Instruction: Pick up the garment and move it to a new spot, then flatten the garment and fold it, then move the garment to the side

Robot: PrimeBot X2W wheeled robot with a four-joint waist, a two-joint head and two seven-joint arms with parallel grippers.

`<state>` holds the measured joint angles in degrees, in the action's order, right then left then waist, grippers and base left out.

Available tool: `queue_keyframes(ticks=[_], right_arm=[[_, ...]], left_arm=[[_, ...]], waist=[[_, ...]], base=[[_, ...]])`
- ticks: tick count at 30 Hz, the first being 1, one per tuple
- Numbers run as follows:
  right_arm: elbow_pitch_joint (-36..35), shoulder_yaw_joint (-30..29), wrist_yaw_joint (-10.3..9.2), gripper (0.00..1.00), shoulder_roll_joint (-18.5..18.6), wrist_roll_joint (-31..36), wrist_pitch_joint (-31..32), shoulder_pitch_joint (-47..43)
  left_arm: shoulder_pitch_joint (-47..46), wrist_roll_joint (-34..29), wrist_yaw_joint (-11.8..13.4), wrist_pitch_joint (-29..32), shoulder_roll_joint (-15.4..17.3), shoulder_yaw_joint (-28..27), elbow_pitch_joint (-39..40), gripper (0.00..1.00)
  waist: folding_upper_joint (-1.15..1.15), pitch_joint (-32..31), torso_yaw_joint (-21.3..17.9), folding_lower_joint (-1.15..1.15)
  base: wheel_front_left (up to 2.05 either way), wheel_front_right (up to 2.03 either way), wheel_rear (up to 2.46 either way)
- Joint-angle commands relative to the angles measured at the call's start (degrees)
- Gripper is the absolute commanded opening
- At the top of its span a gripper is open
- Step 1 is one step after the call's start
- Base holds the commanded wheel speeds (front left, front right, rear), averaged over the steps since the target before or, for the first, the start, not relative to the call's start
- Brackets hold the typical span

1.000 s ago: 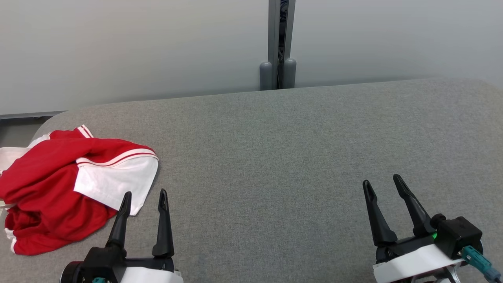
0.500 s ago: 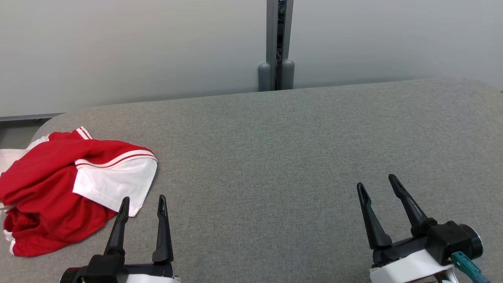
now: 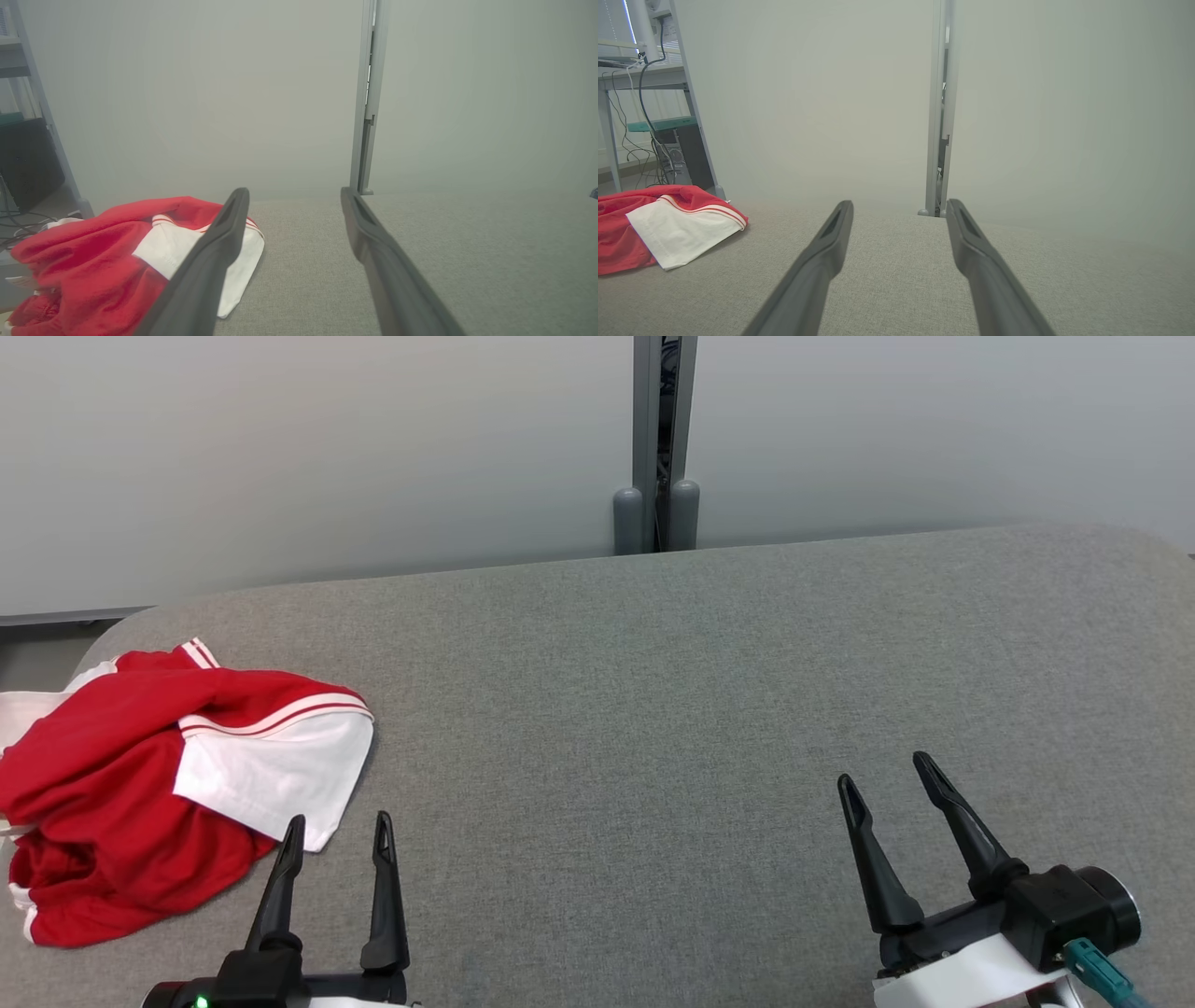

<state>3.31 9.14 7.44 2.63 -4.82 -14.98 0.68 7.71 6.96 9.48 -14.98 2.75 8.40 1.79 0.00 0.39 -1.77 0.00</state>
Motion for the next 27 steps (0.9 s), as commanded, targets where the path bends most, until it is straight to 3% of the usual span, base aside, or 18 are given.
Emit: queue_keyframes(ticks=[1,13,27], right_arm=[[0.2,-0.1,0.08,1.0,0.5,0.2,-0.4,-0.2],[-0.2,-0.2,0.08,1.0,0.5,0.4,-0.4,-0.9],[-0.1,1.6,0.08,1.0,0.4,0.4,-0.4,-2.1]], left_arm=[[-0.2,-0.3,0.3,-0.2,0.2,-0.2,-0.1,1.0],[-0.6,-0.7,0.3,-0.2,0.2,0.2,-0.8,1.0],[0.9,-1.9,0.9,-0.2,0.2,-0.2,-0.6,1.0]], waist=[[0.0,0.0,-0.1,0.0],[0.0,0.2,0.8,0.0],[0.0,-1.4,10.5,0.0]], base=[[0.0,0.0,0.0],[0.0,0.0,0.0],[0.0,0.0,0.0]])
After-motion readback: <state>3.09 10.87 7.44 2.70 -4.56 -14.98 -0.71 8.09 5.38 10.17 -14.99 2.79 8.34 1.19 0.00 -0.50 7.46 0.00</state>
